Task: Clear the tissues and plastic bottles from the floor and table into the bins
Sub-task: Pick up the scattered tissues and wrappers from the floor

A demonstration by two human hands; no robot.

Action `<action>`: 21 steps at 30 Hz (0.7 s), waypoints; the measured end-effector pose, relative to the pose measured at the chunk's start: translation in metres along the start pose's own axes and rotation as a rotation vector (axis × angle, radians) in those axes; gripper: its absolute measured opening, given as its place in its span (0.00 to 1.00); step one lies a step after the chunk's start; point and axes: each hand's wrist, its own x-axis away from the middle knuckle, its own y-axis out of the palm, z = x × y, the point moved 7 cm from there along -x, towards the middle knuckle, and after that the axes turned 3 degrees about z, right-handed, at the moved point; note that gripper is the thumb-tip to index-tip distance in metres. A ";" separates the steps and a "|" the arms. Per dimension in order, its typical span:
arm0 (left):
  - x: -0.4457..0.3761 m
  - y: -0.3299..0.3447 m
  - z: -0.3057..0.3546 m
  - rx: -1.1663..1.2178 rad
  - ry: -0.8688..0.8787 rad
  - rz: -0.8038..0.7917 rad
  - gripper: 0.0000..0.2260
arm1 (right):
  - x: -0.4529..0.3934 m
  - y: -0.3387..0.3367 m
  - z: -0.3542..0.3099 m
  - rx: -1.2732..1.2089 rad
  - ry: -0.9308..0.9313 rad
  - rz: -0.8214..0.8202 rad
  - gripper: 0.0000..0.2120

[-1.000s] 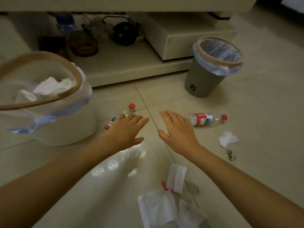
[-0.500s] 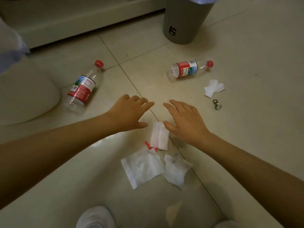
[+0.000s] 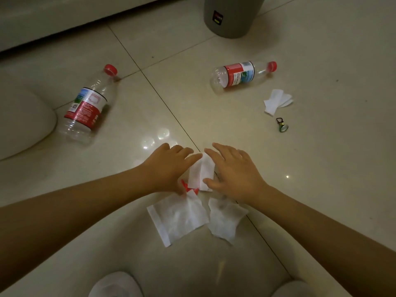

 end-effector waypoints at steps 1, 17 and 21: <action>-0.002 0.005 0.004 0.002 0.014 -0.011 0.46 | 0.002 0.005 0.002 0.000 0.005 -0.016 0.37; -0.029 0.042 0.024 -0.086 0.130 -0.117 0.53 | 0.018 0.062 0.028 0.023 0.045 -0.263 0.59; -0.032 0.035 0.025 -0.092 0.189 0.059 0.39 | 0.018 0.067 0.027 0.094 0.034 -0.247 0.60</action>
